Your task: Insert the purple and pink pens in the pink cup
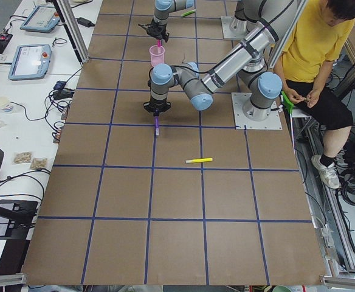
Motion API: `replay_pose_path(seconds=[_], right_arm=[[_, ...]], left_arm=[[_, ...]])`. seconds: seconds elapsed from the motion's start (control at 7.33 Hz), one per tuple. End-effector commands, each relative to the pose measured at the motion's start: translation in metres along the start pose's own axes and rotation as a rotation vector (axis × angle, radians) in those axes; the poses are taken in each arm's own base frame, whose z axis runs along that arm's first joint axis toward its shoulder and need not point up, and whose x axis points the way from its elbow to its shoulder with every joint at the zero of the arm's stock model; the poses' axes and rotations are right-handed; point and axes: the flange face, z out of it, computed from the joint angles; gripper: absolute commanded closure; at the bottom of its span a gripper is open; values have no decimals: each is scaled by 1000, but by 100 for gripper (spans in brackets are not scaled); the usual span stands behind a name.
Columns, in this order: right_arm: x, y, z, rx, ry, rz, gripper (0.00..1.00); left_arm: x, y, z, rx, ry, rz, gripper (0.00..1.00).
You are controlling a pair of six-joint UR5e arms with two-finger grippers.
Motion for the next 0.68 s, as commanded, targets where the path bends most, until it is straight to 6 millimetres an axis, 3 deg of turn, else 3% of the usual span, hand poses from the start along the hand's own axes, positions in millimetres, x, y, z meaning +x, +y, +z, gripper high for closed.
replay_pose_path(seconds=[0.0, 0.27, 0.55], right_arm=[[-4, -5, 2, -16, 12, -12, 97], [-5, -5, 3, -16, 12, -2, 0], [-4, -5, -1, -6, 17, 3, 0]], left_arm=[[0, -3, -7, 15, -15, 0, 100], [1, -6, -10, 15, -19, 4, 100], [0, -8, -14, 23, -31, 6, 100]])
